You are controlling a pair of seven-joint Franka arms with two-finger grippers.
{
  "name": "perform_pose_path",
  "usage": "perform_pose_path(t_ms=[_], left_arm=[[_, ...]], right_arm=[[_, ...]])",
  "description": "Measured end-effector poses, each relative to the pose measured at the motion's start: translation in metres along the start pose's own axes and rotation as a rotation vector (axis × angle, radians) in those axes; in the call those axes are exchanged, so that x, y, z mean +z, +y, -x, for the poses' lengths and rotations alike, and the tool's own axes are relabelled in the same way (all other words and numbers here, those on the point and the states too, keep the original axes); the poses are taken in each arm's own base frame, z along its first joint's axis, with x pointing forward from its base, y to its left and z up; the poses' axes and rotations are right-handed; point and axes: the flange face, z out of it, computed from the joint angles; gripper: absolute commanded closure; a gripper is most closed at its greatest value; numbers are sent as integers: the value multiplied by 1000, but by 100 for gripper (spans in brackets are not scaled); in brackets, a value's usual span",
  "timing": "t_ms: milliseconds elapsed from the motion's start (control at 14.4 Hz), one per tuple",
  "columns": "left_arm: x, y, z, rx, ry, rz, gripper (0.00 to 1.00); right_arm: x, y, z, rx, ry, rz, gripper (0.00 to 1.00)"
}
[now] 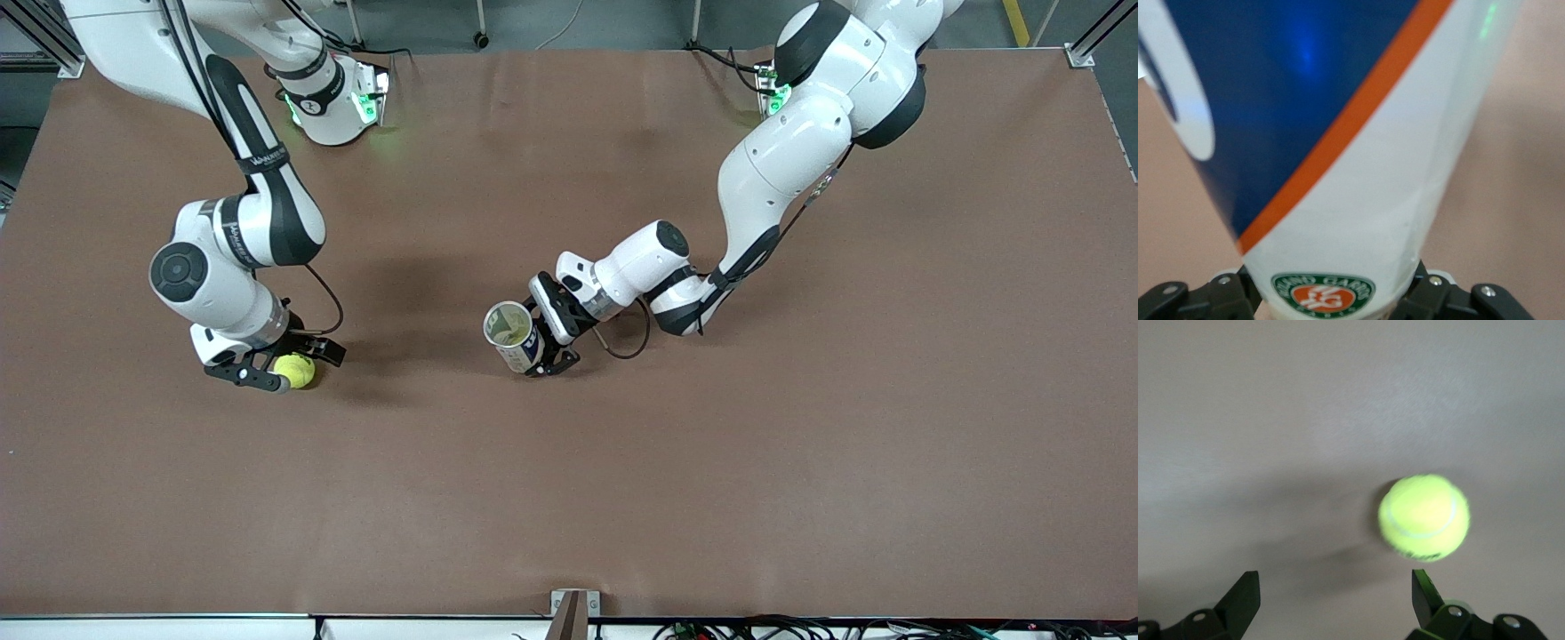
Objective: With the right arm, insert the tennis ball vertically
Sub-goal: 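Lower the right gripper and grasp the second tennis ball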
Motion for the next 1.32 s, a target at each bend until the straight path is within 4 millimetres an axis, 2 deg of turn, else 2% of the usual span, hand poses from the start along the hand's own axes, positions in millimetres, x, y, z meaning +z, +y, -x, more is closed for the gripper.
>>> perform_pose_path(t_ms=[347,486,694,1111,1319], left_arm=[[0,0,0,12,0,2,24],[0,0,0,14,0,1,24],[-1,-1,1,14,0,0,24],[-1,-1,0,15,1,0,24],[-1,-1,0,15,1,0,24]], right_arm=[[5,61,-17,-89,58,46,0],[17,73,-20,-83,61,46,0],[37,72,-20,-79,49,43,0],[44,63,-19,-42,31,8,0],[51,50,-14,-13,10,-31,0]])
